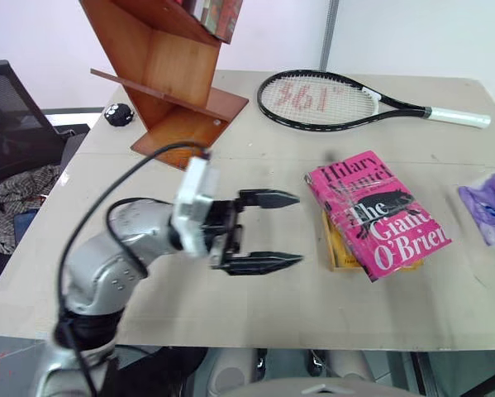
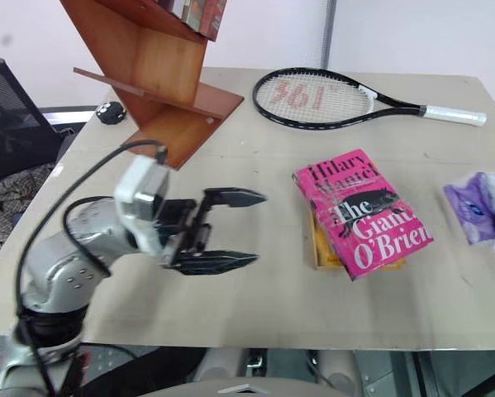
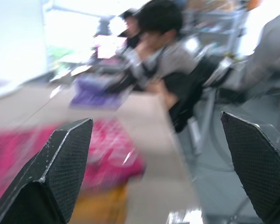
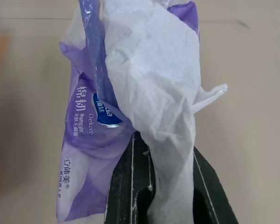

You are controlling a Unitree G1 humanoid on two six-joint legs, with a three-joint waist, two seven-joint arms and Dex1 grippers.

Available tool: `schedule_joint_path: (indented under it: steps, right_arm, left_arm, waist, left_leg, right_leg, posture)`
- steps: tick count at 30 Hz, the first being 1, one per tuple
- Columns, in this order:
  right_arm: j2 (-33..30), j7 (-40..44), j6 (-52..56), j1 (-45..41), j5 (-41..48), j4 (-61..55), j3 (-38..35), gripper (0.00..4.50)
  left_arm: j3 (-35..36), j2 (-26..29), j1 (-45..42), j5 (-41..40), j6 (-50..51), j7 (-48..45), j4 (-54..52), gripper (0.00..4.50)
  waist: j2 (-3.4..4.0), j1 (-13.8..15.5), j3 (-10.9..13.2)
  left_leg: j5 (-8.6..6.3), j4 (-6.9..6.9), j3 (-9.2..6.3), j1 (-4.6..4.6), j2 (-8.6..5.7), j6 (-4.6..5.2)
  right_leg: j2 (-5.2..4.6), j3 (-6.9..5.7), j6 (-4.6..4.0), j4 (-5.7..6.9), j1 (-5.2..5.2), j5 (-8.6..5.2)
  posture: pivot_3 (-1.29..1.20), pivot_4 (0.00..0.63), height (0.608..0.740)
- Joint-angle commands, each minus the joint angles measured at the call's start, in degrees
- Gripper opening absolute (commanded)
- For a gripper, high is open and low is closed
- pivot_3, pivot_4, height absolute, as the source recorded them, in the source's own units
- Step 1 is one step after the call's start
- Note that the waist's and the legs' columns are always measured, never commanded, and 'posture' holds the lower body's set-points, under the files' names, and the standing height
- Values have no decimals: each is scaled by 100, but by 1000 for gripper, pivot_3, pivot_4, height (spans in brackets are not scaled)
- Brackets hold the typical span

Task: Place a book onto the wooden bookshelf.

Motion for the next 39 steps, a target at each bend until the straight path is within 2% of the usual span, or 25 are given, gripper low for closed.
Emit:
schedule_joint_path:
  steps: [1, 2, 6, 9, 11, 13, 14, 16, 17, 18, 20, 21, 22, 24, 28, 34, 39]
  right_arm:
    - [-9, 225, -350, -186, -198, 597, 106, 691]
    - [-28, 298, -353, -236, -177, 633, 96, 968]
    - [-134, 456, -89, -111, 3, 123, -231, 3084]
    - [-241, 570, 29, 138, 60, -585, -701, 4329]
    - [-522, 916, 299, 263, 357, -1270, -1113, 4428]
    - [-777, 1222, 415, 306, 499, -1614, -1121, 4428]
    - [-872, 1267, 383, 219, 498, -1666, -950, 3748]
    - [-928, 1034, 390, -313, 492, -1610, -367, 3101]
    - [-940, 960, 391, -619, 454, -1555, 16, 2550]
    - [-933, 939, 362, -915, 364, -1472, 462, 2182]
    - [-936, 1018, 215, -1316, 87, -1260, 1268, 1040]
    - [-952, 1092, 55, -1477, -172, -1077, 1763, 693]
    - [-913, 1174, -80, -1689, -435, -828, 2291, 86]
    - [-815, 1287, -329, -2079, -861, -311, 3055, 14]
    - [-773, 1604, -754, -2591, -1400, 522, 3776, 14]
    - [-447, 2159, -631, -2753, -1427, 439, 4305, 14]
    - [-205, 2169, -562, -2751, -1446, 360, 4282, 14]
  left_arm:
    - [9, -8, -142, -87, 37, -42, 1, 4500]
    - [44, 22, -102, -117, 40, -84, -23, 4500]
    - [197, 140, 164, -85, -92, -349, 27, 4500]
    - [301, 235, 393, 40, -175, -446, 127, 4500]
    - [388, 359, 728, 292, -280, -390, 224, 4500]
    - [491, 347, 969, 416, -305, -181, 370, 4500]
    - [503, 353, 1079, 551, -354, -118, 480, 4500]
    - [462, 422, 1302, 934, -563, -122, 694, 4500]
    - [441, 457, 1381, 1090, -599, -80, 794, 4500]
    - [426, 474, 1443, 1226, -602, -2, 892, 4500]
    - [394, 475, 1522, 1424, -604, 111, 1040, 4500]
    - [369, 490, 1573, 1598, -575, 290, 1065, 4500]
    - [387, 485, 1612, 1663, -405, 556, 1048, 4500]
    - [425, 471, 1680, 1844, -192, 1012, 956, 4500]
    - [498, 427, 1876, 1809, 184, 1490, 648, 4500]
    - [752, 454, 2250, 1559, 200, 1454, 225, 4500]
    - [1059, 680, 2483, 1589, -228, 935, 359, 4500]
  waist:
    - [12, -61, -6]
    - [19, -77, -7]
    - [28, -115, -11]
    - [33, -72, -13]
    - [37, -68, -14]
    - [40, -79, -15]
    - [30, -83, -15]
    - [-16, -114, -24]
    - [-21, -125, -24]
    - [-23, -141, -22]
    - [-22, -124, -22]
    - [-20, -84, -21]
    - [-19, -65, -21]
    - [-17, -70, -20]
    - [-16, -54, -18]
    - [-15, -77, -17]
    - [-13, -76, -17]
  left_leg:
    - [0, -1, -1, 1, 2, 0]
    - [0, -2, -4, 3, 9, 0]
    - [0, -12, 0, 11, 21, -1]
    - [0, -12, -4, 7, 24, -2]
    - [0, -12, -3, 0, 22, -2]
    - [-1, -10, 0, -3, 19, -2]
    - [-1, -10, 5, 0, 18, -1]
    - [-1, -6, 1, 0, 18, -1]
    - [-2, -6, 2, 5, 20, -1]
    - [-2, -4, 0, 5, 21, -2]
    - [-2, -4, -2, 0, 17, -1]
    - [-2, -4, -3, 0, 17, -1]
    - [-1, -4, -6, -7, 16, -1]
    - [-2, -5, -5, -14, 13, -1]
    - [11, -10, 1, -28, 8, -22]
    - [11, -15, 6, -31, 10, -24]
    - [1, -15, 4, -21, 12, -8]
  right_leg:
    - [9, 7, -1, 1, 0, 0]
    - [25, 17, -1, 4, -1, -1]
    - [47, 39, 15, 10, -11, 9]
    - [51, 36, 18, 10, -15, 11]
    - [48, 41, 14, 8, -19, 8]
    - [44, 46, -1, 3, -20, -1]
    - [41, 54, -2, 1, -19, -2]
    - [46, 57, -2, 0, -18, -2]
    - [49, 60, -3, -1, -16, -2]
    - [48, 60, -4, -3, -13, -2]
    - [38, 61, -6, -3, -17, -1]
    - [38, 61, -6, -3, -17, -1]
    - [34, 60, -7, -2, -21, -1]
    - [32, 61, -8, -4, -24, -1]
    - [32, 68, -19, -9, -37, 7]
    - [33, 64, 12, -6, -44, 15]
    - [33, 60, -1, 7, -44, -3]
  posture:
    - [0, 150, 717]
    - [0, 150, 717]
    - [0, 150, 717]
    - [0, 150, 717]
    - [0, 150, 717]
    - [0, 150, 717]
    - [0, 150, 717]
    - [0, 150, 717]
    - [0, 150, 717]
    - [0, 150, 717]
    - [0, 150, 717]
    - [0, 150, 717]
    - [0, 150, 717]
    - [0, 150, 717]
    - [0, 150, 717]
    - [0, 150, 717]
    - [0, 150, 717]
